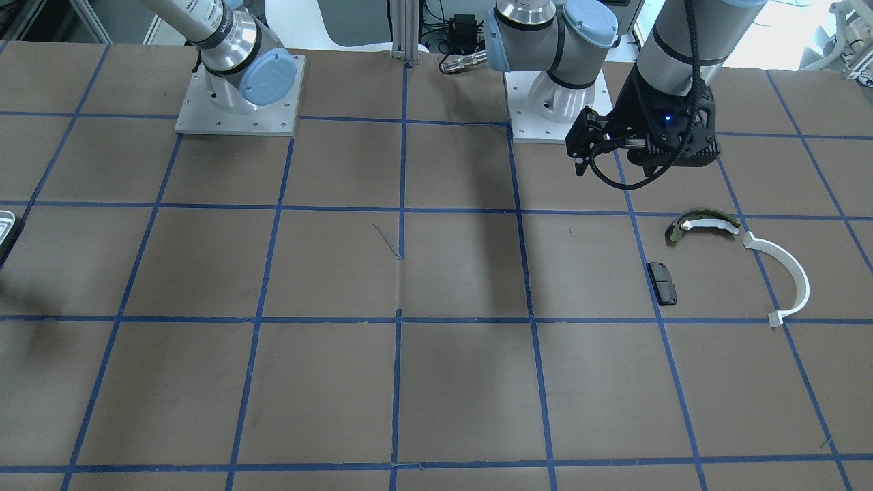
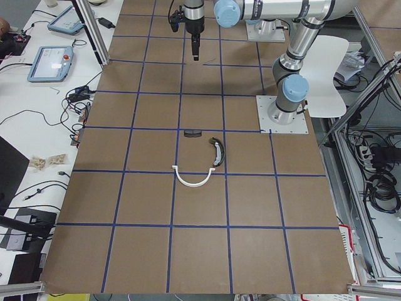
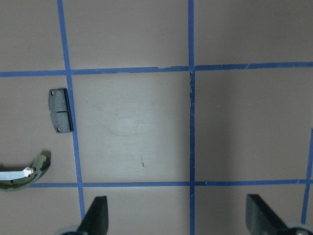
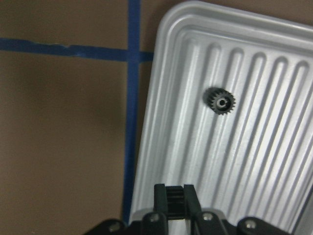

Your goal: Place bearing gear from tray to pile

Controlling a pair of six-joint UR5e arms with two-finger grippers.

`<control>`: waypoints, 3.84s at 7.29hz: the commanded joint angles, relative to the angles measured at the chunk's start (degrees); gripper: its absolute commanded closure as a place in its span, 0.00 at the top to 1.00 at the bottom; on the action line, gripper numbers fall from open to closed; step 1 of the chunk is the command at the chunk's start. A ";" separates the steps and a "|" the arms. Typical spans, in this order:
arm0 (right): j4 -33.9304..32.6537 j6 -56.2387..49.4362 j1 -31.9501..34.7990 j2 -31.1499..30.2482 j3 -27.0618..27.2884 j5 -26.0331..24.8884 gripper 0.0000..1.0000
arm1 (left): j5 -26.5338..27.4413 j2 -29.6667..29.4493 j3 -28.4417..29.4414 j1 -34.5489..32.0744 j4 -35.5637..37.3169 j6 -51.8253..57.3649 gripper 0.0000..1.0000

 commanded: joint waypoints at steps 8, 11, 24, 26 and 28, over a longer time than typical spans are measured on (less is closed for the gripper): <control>-4.92 78.62 68.20 -0.48 1.63 12.12 0.00 | 0.02 0.33 0.00 0.01 0.05 0.11 1.00; -9.98 80.37 71.06 2.53 3.72 13.55 0.46 | -0.42 0.41 -1.40 -0.08 0.14 0.99 1.00; -1.66 -4.84 -1.34 -3.22 -0.48 1.51 1.00 | -3.05 -21.61 -7.39 -17.74 30.26 -17.72 1.00; -9.02 -8.40 -2.06 2.25 -0.83 2.29 1.00 | -3.05 -26.28 -7.39 -20.19 33.96 -19.12 1.00; -9.90 -9.54 -2.32 5.33 -1.62 6.60 0.92 | -2.97 -29.45 -7.39 -21.86 35.99 -20.10 1.00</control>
